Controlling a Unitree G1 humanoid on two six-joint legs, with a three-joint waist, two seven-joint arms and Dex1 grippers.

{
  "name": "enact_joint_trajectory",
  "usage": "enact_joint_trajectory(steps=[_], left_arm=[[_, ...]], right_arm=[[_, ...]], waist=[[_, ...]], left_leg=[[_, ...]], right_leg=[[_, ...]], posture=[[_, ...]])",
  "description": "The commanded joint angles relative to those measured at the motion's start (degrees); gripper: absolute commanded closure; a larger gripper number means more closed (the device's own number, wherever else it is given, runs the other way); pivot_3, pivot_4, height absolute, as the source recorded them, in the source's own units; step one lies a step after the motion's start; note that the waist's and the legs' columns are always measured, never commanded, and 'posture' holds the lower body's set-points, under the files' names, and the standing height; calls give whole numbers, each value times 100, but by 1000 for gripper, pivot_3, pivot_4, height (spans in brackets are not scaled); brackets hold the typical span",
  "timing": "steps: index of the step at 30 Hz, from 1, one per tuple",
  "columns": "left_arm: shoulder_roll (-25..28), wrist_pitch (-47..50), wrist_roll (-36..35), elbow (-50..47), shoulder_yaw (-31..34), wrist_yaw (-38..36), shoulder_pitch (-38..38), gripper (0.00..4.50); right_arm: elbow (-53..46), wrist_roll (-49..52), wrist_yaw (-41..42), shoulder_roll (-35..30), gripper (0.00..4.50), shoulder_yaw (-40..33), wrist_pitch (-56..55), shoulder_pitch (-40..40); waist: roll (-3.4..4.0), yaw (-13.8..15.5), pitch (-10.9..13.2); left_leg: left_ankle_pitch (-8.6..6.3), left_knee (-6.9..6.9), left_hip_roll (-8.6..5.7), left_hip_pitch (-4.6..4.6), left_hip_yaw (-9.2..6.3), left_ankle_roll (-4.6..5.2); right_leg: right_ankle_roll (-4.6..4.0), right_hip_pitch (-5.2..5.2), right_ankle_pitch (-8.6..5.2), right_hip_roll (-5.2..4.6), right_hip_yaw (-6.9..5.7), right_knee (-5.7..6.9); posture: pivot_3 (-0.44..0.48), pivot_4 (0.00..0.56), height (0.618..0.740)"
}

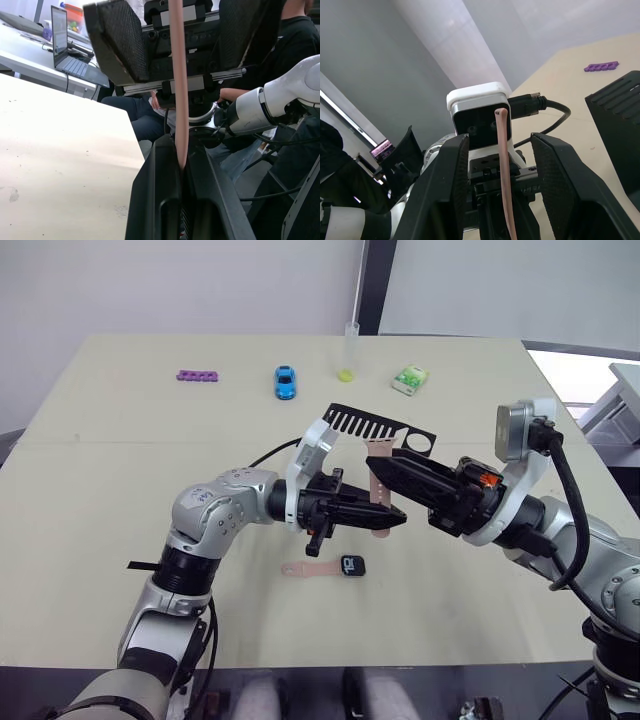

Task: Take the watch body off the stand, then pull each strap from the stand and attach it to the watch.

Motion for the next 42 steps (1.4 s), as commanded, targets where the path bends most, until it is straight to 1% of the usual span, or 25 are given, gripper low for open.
enact_joint_trajectory(steps=[1,42], left_arm=[[-22,-19,-138,-56,162,19,-74,4500],[-100,61,-171,-43,234,68,-132,4500]], right_arm=[[-146,64,33,13,3185,-98,-152,-77],[-125,-19,25,30,3185,-42,-182,-108]], waist=[[0,-1,0],[0,-1,0]], left_leg=[[0,0,0,0,0,0],[0,2,0,0,0,0]], right_leg=[[0,0,0,0,0,0],[0,0,0,0,0,2]], posture=[[0,150,740],[0,150,740]])
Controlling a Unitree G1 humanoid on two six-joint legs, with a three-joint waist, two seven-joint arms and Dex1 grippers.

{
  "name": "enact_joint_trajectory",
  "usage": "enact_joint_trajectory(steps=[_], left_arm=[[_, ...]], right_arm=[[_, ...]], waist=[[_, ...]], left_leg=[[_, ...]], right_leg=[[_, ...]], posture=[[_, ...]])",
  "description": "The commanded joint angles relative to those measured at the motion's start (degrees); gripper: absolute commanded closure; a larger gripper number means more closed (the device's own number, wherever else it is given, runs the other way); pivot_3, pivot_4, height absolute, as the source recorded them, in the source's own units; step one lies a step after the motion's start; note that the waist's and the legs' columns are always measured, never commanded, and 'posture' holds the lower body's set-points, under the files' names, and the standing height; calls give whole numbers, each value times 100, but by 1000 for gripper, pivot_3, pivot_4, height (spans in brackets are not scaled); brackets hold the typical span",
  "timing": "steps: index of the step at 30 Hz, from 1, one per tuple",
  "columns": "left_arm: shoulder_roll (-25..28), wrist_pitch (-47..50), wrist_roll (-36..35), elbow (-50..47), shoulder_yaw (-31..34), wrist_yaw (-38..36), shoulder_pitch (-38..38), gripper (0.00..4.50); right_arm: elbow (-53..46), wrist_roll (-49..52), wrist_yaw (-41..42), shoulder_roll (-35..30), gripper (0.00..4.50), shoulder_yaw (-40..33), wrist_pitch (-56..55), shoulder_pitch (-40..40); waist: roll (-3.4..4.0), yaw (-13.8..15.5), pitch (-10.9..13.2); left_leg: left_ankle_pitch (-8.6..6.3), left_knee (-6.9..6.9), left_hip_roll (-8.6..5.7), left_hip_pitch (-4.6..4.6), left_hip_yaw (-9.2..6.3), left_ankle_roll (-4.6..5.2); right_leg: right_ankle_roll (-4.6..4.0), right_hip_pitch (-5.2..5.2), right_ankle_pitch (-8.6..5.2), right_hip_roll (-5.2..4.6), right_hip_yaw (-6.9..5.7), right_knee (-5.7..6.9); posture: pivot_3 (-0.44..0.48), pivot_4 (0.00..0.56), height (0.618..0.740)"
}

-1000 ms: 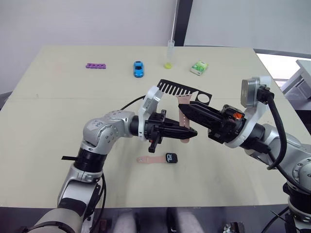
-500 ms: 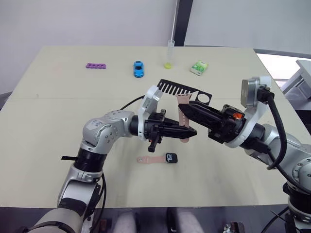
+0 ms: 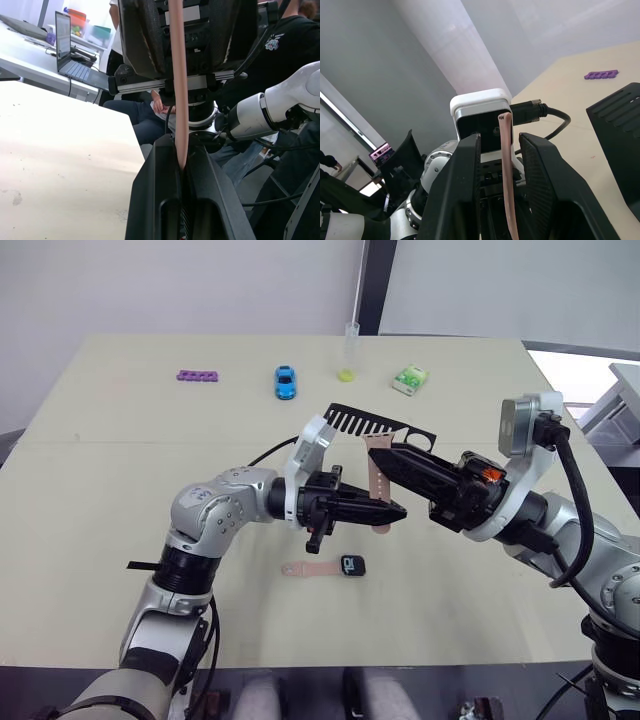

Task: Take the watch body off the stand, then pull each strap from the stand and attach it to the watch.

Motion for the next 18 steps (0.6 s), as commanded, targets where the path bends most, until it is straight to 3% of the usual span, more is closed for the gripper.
enact_joint_trajectory(steps=[1,18], left_arm=[[-32,2,-151,-50,120,12,-109,4500],[-70,8,-166,-30,140,60,-137,4500]], right_arm=[[-129,30,26,4,3185,-42,-85,-41],[-115,35,56,-1,3185,-65,-89,-56]], waist=[[0,-1,0],[0,0,0]], left_leg=[[0,0,0,0,0,0],[0,0,0,0,0,0]], right_leg=[[0,0,0,0,0,0],[0,0,0,0,0,0]], posture=[[0,150,740],[0,150,740]])
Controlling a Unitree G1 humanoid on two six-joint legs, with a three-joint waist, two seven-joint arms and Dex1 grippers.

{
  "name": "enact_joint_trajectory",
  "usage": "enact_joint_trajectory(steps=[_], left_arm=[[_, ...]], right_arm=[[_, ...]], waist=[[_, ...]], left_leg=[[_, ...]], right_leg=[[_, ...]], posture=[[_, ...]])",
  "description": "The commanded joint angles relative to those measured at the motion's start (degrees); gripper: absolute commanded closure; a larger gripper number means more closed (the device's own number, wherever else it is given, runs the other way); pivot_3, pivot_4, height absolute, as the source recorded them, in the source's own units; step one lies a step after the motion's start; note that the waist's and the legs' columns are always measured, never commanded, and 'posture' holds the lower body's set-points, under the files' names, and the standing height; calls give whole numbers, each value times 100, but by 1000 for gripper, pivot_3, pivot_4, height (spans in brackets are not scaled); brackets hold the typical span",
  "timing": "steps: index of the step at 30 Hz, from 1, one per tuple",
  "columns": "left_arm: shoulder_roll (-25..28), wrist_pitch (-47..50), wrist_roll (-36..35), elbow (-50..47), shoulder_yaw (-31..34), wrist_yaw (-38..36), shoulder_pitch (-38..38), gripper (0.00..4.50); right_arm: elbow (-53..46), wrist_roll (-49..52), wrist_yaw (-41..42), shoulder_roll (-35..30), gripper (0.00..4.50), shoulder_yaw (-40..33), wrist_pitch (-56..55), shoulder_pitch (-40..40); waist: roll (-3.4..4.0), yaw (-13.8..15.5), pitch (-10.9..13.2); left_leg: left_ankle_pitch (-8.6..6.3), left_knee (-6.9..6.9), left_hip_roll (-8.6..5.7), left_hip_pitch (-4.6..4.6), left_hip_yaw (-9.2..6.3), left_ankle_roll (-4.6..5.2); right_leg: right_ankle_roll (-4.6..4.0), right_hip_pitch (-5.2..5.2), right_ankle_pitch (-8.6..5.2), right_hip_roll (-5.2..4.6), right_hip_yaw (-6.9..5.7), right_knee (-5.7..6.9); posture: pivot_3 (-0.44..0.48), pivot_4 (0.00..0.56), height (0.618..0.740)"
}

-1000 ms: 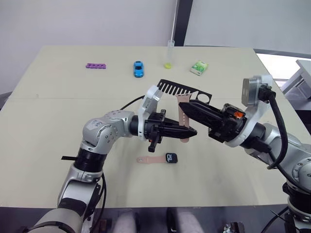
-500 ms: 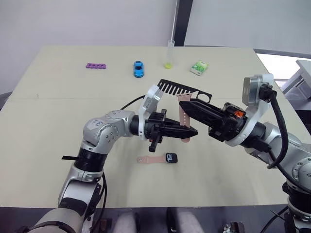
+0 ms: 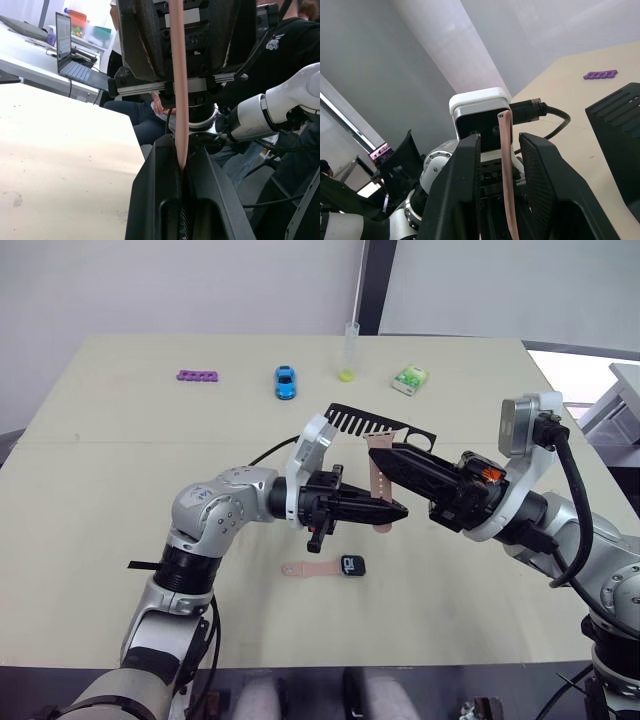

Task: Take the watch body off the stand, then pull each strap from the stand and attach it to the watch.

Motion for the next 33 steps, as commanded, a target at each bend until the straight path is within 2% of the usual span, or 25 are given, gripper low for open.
enact_joint_trajectory(steps=[1,7,10,11,23,27,30,33], left_arm=[[-33,4,-155,-31,133,6,-131,4500],[-22,3,-151,-30,128,3,-125,4500],[-24,6,-153,-33,129,8,-125,4500],[-24,7,-153,-34,130,9,-124,4500],[-27,28,-168,-68,138,15,-92,4500],[160,2,-91,-170,90,-81,-25,4500],[541,13,-83,-259,129,-273,-20,3602],[1026,-212,226,-522,-54,-380,132,2385]], right_arm=[[-116,40,56,0,3185,-63,-89,-56],[-111,56,51,25,3185,-67,-111,-74],[-121,63,54,29,4027,-63,-113,-74],[-123,64,53,30,4477,-63,-114,-73],[-155,-9,28,125,4477,-59,-139,-61],[-293,-168,217,-17,4477,-96,-43,40],[-385,-185,419,-268,4500,-242,45,141],[-504,-328,893,-793,4500,-478,253,345]], waist=[[0,-1,0],[0,-1,0],[0,-1,0],[0,-1,0],[0,-1,0],[0,-3,0],[0,-7,0],[3,-1,2]], left_leg=[[0,0,0,0,0,0],[0,0,0,0,0,0],[0,0,0,0,0,0],[0,0,0,0,0,0],[0,0,0,0,0,0],[0,0,0,0,0,0],[0,-1,0,0,0,0],[0,0,-1,-1,0,0]], right_leg=[[0,0,0,0,0,0],[0,0,0,0,0,0],[0,0,0,0,0,0],[0,0,0,0,0,0],[0,0,0,0,0,0],[0,0,0,0,0,1],[0,0,0,0,0,1],[0,0,0,0,0,0]], posture=[[0,150,740],[0,150,740],[0,150,740],[0,150,740],[0,150,740],[0,150,740],[0,150,740],[0,150,740]])
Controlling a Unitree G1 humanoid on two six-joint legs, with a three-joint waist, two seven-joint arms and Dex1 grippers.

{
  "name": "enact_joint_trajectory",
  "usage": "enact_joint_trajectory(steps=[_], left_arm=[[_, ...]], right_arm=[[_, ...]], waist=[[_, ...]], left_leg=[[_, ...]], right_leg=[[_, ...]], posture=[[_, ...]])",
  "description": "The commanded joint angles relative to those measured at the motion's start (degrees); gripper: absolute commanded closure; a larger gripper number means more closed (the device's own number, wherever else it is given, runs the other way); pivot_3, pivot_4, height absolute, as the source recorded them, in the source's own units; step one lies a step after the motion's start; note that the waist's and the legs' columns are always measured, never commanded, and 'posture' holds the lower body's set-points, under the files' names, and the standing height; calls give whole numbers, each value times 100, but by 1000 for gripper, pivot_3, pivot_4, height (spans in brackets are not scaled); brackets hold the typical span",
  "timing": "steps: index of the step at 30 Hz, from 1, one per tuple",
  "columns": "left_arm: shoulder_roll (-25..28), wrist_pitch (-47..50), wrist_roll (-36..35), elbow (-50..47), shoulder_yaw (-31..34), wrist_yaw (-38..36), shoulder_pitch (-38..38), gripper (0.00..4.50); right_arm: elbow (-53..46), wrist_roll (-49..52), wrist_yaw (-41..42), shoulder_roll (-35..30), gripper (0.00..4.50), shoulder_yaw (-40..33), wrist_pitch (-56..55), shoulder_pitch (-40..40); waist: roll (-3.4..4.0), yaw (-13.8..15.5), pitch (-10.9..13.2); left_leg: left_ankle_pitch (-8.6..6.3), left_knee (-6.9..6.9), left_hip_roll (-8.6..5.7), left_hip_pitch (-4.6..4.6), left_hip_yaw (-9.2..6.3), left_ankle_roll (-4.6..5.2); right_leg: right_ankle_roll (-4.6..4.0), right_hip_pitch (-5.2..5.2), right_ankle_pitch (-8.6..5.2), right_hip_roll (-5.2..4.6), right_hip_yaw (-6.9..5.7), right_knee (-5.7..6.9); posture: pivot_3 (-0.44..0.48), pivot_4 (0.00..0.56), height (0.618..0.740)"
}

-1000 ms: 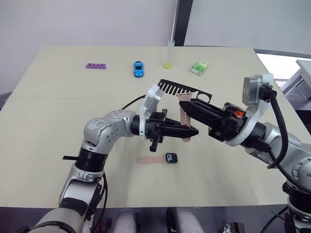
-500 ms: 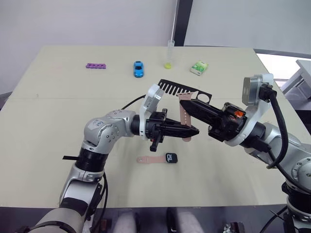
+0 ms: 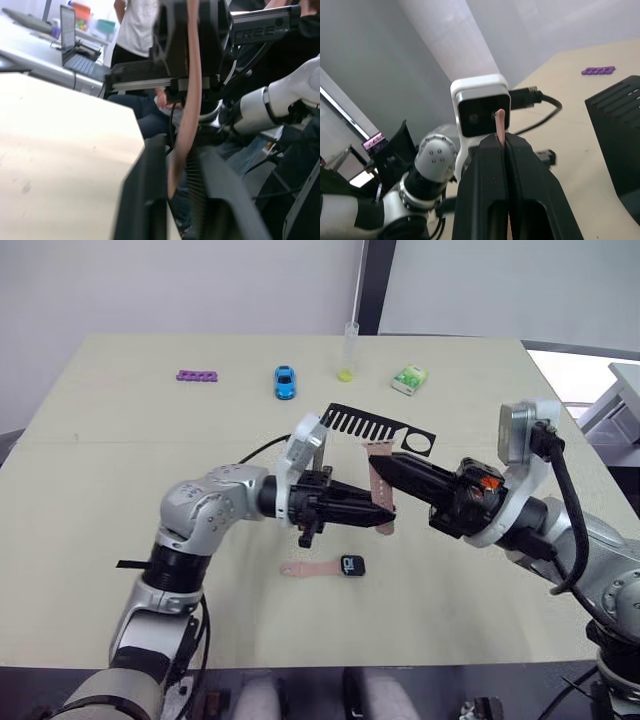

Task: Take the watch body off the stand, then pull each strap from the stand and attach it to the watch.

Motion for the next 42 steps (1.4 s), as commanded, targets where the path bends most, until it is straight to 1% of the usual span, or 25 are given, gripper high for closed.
enact_joint_trajectory(steps=[1,3,5,8,11,14,17,24,34,37,42], left_arm=[[463,-333,339,-525,-158,-152,200,2007],[700,-714,812,-748,-458,-78,455,1034],[847,-1091,1329,-922,-797,83,722,19],[906,-1544,1881,-1011,-1135,237,1009,19],[799,-1869,2452,-946,-1466,585,1214,19],[694,-2254,2915,-844,-1670,824,1309,19],[450,-2244,3178,-735,-1722,1162,1338,19],[254,-2309,3562,-589,-1870,1330,1402,19],[82,-2210,3758,-392,-1892,1350,1448,19],[76,-2163,3773,-390,-1915,1294,1453,819],[63,-2133,3821,-397,-1936,1291,1467,819]], right_arm=[[-346,-181,699,-627,4500,-467,224,213],[-448,-458,1143,-1002,4500,-678,322,490],[-587,-1029,1692,-1338,4500,-836,340,820],[-770,-1932,2453,-1658,4500,-891,164,1295],[-865,-3155,3197,-1929,4500,-734,-202,1894],[-825,-3973,3571,-1999,4500,-583,-542,2237],[-779,-4605,3833,-1977,4500,-471,-832,2451],[-765,-4995,4029,-1836,4500,-521,-945,2657],[-810,-5223,3983,-1640,4500,-387,-891,2677],[-808,-5247,3979,-1598,4500,-351,-851,2638],[-792,-5279,3967,-1555,4500,-306,-823,2588]], waist=[[1,4,1],[2,9,0],[1,19,1],[-1,31,2],[-1,33,2],[-1,30,1],[-1,27,2],[-1,32,2],[-1,40,2],[-1,42,1],[-1,41,1]], left_leg=[[0,-2,0,1,0,0],[-1,-8,0,1,0,1],[-2,-11,0,0,-1,3],[-3,-9,-1,-4,-3,5],[-3,-2,-3,-2,-3,6],[-2,-2,-4,4,-3,8],[-1,0,-4,5,-2,8],[0,2,-3,8,-1,6],[0,7,-4,8,0,5],[0,7,-5,8,0,5],[0,9,-5,10,0,5]], right_leg=[[0,0,0,-1,0,-3],[0,1,0,-1,0,-10],[0,2,0,-1,0,-16],[0,3,0,-1,2,-19],[1,4,1,-1,4,-9],[1,10,1,-1,4,-7],[2,9,1,1,6,-4],[2,9,2,3,6,0],[2,9,2,3,6,3],[2,9,2,3,6,5],[2,9,2,3,6,9]], posture=[[0,150,740],[0,150,740],[0,150,740],[0,150,740],[0,150,740],[0,150,740],[0,150,740],[0,150,740],[0,150,740],[0,150,740],[0,150,740]])
